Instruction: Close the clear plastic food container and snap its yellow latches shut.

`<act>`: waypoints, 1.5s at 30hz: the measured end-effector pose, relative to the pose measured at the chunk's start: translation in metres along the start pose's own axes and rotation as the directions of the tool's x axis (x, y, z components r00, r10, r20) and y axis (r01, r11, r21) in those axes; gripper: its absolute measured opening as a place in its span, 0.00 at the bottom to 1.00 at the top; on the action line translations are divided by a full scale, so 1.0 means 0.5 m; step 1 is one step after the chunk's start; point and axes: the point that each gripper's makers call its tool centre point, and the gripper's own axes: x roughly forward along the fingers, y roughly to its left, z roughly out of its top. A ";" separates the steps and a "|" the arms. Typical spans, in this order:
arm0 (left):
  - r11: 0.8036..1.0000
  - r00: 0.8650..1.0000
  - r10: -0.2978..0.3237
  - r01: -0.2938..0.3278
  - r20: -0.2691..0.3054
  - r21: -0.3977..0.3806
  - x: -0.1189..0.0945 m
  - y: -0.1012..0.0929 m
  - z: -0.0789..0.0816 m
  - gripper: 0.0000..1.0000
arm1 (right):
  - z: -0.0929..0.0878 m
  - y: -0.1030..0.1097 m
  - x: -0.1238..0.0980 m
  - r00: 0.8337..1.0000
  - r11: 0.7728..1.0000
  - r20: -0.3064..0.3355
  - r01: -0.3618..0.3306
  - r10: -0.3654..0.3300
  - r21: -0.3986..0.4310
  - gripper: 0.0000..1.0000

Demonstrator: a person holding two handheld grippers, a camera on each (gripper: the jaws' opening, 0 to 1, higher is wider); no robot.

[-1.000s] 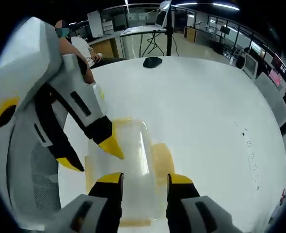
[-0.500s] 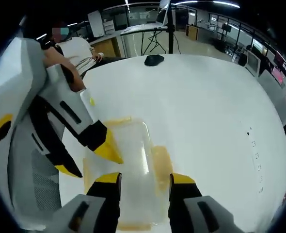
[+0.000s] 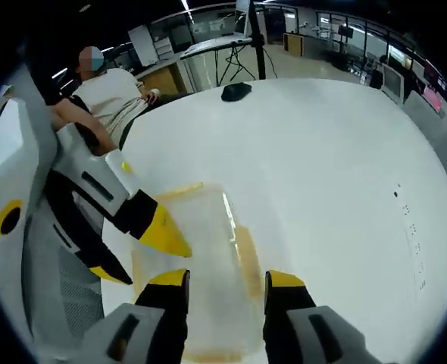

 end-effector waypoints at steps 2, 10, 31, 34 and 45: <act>1.000 1.000 0.002 -0.002 0.002 -0.002 0.000 0.000 0.000 0.49 | -0.001 0.001 0.001 1.000 1.000 0.005 -0.015 0.014 0.015 0.37; 1.000 1.000 0.019 -0.019 -0.006 0.015 0.003 0.002 -0.002 0.48 | -0.002 0.005 0.005 0.998 0.997 -0.002 -0.055 0.056 0.058 0.35; 0.998 0.996 0.061 -0.060 -0.062 0.024 0.009 0.011 -0.004 0.42 | 0.006 0.016 0.017 0.976 0.982 -0.175 -0.152 0.131 -0.110 0.31; 0.997 0.996 0.068 -0.067 -0.057 0.023 0.010 0.013 -0.005 0.40 | 0.005 0.017 0.021 0.968 0.977 -0.200 -0.179 0.153 -0.118 0.29; 0.993 0.989 0.115 -0.111 -0.092 0.040 0.018 0.010 -0.008 0.38 | 0.011 0.011 0.017 0.956 0.967 -0.204 -0.234 0.209 -0.105 0.27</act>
